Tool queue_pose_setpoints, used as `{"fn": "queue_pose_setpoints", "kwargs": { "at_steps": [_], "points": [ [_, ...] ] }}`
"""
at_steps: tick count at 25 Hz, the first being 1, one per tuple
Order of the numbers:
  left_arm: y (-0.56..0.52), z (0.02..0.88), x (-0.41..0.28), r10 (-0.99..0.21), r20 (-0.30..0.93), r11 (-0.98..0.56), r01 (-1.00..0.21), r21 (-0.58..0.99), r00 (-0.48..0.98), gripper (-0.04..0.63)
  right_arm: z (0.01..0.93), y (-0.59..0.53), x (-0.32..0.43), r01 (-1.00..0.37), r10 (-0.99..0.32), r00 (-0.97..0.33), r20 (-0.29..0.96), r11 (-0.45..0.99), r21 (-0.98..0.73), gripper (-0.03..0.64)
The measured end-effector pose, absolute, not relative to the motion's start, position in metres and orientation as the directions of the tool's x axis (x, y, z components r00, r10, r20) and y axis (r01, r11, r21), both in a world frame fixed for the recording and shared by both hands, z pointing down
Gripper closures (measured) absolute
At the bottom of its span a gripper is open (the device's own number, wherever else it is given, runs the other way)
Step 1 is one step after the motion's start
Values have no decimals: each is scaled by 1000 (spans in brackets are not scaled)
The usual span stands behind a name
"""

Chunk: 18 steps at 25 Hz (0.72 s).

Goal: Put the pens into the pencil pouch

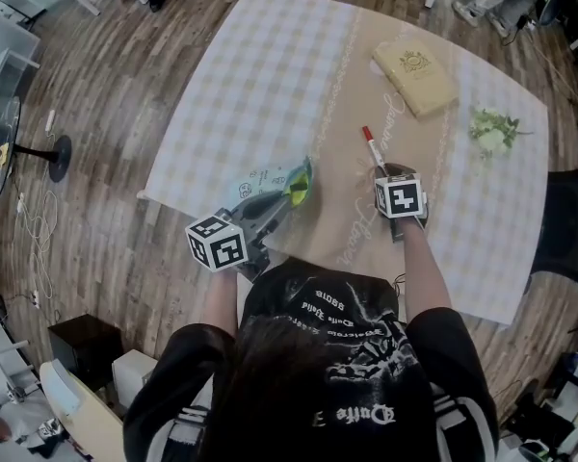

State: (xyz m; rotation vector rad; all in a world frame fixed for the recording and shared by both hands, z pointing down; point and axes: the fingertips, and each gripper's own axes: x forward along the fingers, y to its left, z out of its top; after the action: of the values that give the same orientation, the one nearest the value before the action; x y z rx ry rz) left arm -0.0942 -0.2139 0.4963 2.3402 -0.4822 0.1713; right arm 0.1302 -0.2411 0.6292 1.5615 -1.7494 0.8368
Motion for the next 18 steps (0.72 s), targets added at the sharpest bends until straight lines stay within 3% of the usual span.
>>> {"fn": "queue_pose_setpoints", "kwargs": {
  "at_steps": [18],
  "points": [
    [-237, 492, -82, -374, 307, -641, -483, 596, 875, 551, 577, -251, 144, -984, -662, -64, 747, 168, 65, 541]
  ]
}}
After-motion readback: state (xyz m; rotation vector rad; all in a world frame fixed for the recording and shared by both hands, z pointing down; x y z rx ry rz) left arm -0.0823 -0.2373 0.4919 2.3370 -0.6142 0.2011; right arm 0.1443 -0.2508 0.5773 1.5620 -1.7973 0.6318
